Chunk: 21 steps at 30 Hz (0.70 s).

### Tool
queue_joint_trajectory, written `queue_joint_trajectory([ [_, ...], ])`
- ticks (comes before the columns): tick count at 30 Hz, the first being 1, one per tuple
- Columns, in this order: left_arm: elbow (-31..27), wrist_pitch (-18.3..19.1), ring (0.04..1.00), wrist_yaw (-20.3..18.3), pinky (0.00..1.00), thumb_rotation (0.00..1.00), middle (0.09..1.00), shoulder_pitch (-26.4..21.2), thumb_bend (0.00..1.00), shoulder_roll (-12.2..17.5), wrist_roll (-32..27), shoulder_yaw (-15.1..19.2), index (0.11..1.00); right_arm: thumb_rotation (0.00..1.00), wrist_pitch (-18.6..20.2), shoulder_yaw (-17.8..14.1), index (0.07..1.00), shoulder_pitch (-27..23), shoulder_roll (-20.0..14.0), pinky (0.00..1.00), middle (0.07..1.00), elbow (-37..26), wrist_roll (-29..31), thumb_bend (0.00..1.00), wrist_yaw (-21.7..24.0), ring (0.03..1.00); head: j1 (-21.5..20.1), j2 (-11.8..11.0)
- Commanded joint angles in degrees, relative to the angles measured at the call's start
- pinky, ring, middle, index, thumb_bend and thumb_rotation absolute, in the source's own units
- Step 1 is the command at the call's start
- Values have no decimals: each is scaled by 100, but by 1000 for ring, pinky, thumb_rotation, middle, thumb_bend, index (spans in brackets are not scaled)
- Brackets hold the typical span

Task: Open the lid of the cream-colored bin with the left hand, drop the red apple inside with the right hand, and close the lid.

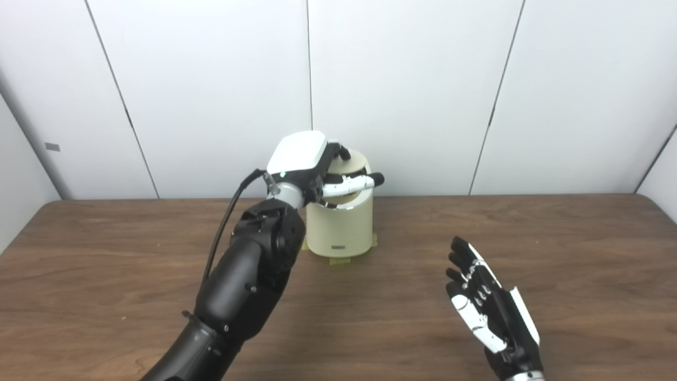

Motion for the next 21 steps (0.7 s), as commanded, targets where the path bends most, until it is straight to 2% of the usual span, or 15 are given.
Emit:
queue_joint_trajectory([
  [1,-142,-9,961,73,1000,884,831,-202,802,17,36,8,757,505,-39,-42,905,-94,49,885,946,-281,32,114,-20,936,-6,1],
  [9,-152,-17,944,147,1000,925,799,6,837,14,89,-81,757,503,48,-40,912,-93,44,894,948,-338,21,132,-11,939,-7,38],
  [15,-134,-74,936,177,1000,943,795,131,804,103,314,-310,753,486,104,-44,917,-101,36,878,947,-369,26,138,0,937,-31,63],
  [17,-38,-103,933,234,1000,930,791,142,780,174,579,-506,755,484,115,-44,921,-106,39,890,951,-375,59,157,10,944,-31,59],
  [19,207,-183,903,531,1000,931,774,170,761,285,1202,-888,753,482,99,-46,921,-117,35,890,951,-350,91,160,18,943,-29,47],
  [21,487,-224,901,617,1000,950,781,178,745,395,1817,-1288,762,487,23,-36,924,-129,22,896,953,-303,104,169,36,946,-41,51],
])
